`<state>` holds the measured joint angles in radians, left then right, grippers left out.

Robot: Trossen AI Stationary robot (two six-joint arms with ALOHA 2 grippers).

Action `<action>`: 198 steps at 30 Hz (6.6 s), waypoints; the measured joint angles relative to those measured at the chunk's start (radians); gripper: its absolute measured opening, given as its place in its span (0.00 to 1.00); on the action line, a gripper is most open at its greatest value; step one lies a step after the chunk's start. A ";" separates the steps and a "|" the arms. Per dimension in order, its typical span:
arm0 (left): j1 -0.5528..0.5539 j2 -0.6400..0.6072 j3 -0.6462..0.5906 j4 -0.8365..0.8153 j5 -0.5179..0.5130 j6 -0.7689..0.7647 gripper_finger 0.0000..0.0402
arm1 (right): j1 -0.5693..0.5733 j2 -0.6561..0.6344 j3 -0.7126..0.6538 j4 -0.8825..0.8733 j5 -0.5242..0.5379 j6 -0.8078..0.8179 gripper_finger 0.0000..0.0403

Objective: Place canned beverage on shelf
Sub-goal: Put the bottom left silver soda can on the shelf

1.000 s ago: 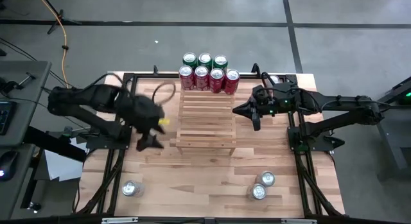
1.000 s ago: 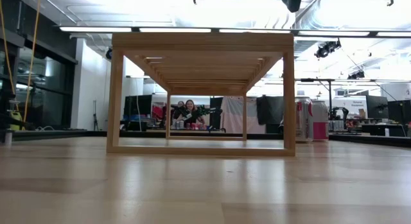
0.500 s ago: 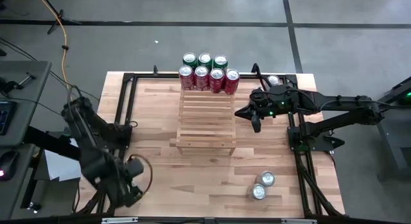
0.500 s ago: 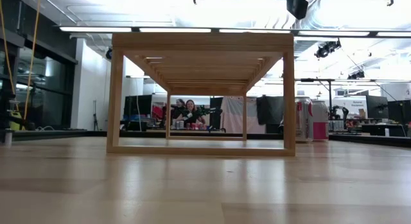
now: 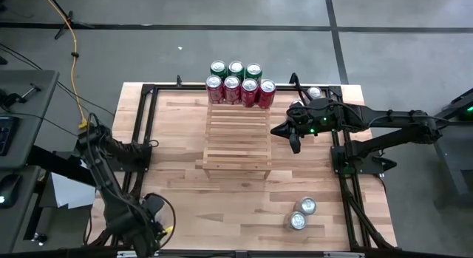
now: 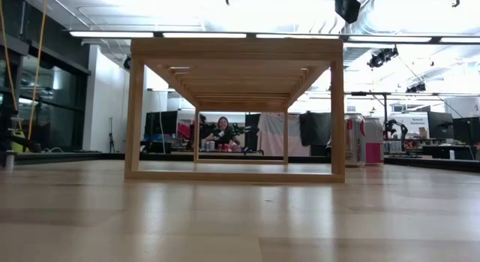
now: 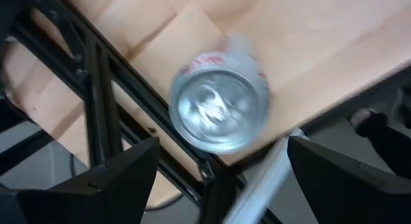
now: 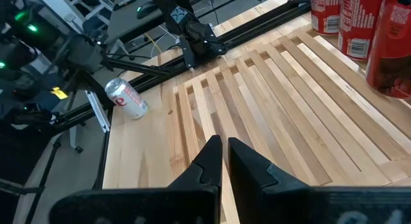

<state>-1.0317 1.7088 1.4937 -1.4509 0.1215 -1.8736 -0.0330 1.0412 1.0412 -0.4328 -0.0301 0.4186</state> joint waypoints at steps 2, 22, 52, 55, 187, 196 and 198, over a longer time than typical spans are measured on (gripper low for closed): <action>0.000 -0.008 -0.040 0.021 0.003 0.000 0.83 | 0.000 0.000 0.000 0.000 0.000 0.000 0.03; 0.003 -0.054 -0.281 0.268 0.014 -0.034 0.83 | 0.000 0.000 0.000 0.000 0.000 0.000 0.03; 0.086 -0.282 0.000 0.195 -0.216 0.071 0.70 | 0.000 0.000 0.000 0.080 -0.003 0.027 0.03; 0.162 -0.327 0.137 0.106 -0.337 0.145 0.70 | 0.000 0.000 0.000 0.121 -0.006 0.030 0.03; 1.023 -0.524 -0.362 1.172 -0.458 1.598 0.86 | 0.116 0.655 -0.065 1.163 0.671 -0.401 0.71; 1.022 -0.439 -0.361 1.154 -0.609 1.623 0.86 | 0.113 0.680 -0.045 1.149 0.689 -0.423 0.71; 1.021 -0.409 -0.362 1.187 -0.614 1.624 0.86 | 0.110 0.680 -0.045 1.143 0.687 -0.422 0.71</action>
<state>-0.0111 1.2995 1.1320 -0.2635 -0.4922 -0.2493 0.0770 1.7210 0.9958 0.7107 0.6570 -0.0038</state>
